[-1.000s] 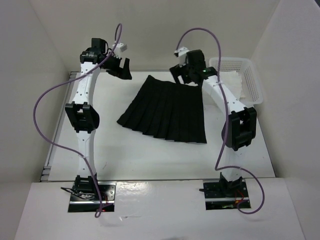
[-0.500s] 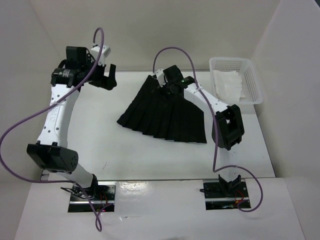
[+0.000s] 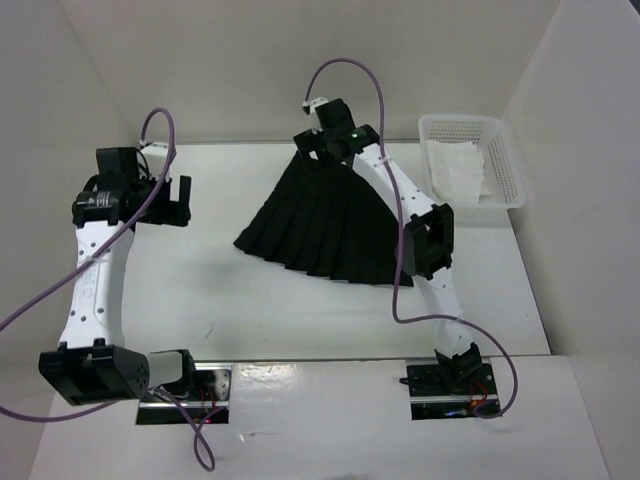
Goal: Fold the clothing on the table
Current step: Flatten the skirt out
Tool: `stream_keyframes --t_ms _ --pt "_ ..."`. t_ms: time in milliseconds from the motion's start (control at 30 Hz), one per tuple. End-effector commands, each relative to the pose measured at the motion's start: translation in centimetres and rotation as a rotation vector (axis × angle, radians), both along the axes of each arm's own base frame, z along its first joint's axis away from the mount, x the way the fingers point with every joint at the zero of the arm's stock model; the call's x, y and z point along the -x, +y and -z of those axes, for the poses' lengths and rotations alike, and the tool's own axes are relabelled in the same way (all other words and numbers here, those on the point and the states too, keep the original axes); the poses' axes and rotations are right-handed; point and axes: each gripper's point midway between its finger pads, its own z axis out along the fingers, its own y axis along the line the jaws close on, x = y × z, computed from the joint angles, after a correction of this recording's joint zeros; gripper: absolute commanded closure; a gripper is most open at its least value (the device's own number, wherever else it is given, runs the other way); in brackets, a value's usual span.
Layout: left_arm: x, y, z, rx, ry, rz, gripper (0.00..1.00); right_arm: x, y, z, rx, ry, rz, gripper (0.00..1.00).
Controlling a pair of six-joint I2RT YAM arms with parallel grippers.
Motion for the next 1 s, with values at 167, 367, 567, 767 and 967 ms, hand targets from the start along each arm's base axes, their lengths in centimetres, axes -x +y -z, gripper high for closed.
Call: stream_keyframes --t_ms 167,367,567,767,967 --pt "3.0 1.9 -0.2 -0.044 -0.021 -0.099 0.00 -3.5 -3.6 5.2 0.019 0.065 0.273 0.01" --pt "4.1 2.6 0.5 -0.042 -0.006 -0.130 0.00 -4.2 -6.0 6.8 0.022 0.079 0.395 0.01" --pt "3.7 2.8 0.8 -0.025 0.001 -0.133 0.00 -4.6 -8.4 10.5 0.017 0.165 0.418 0.01" --pt "3.0 3.0 1.0 -0.001 0.012 -0.130 0.00 -4.4 -7.6 12.0 -0.102 0.267 0.329 0.01" --pt "3.2 3.1 1.1 0.007 0.020 -0.133 0.00 -4.0 -6.1 12.1 -0.165 0.308 0.276 0.01"
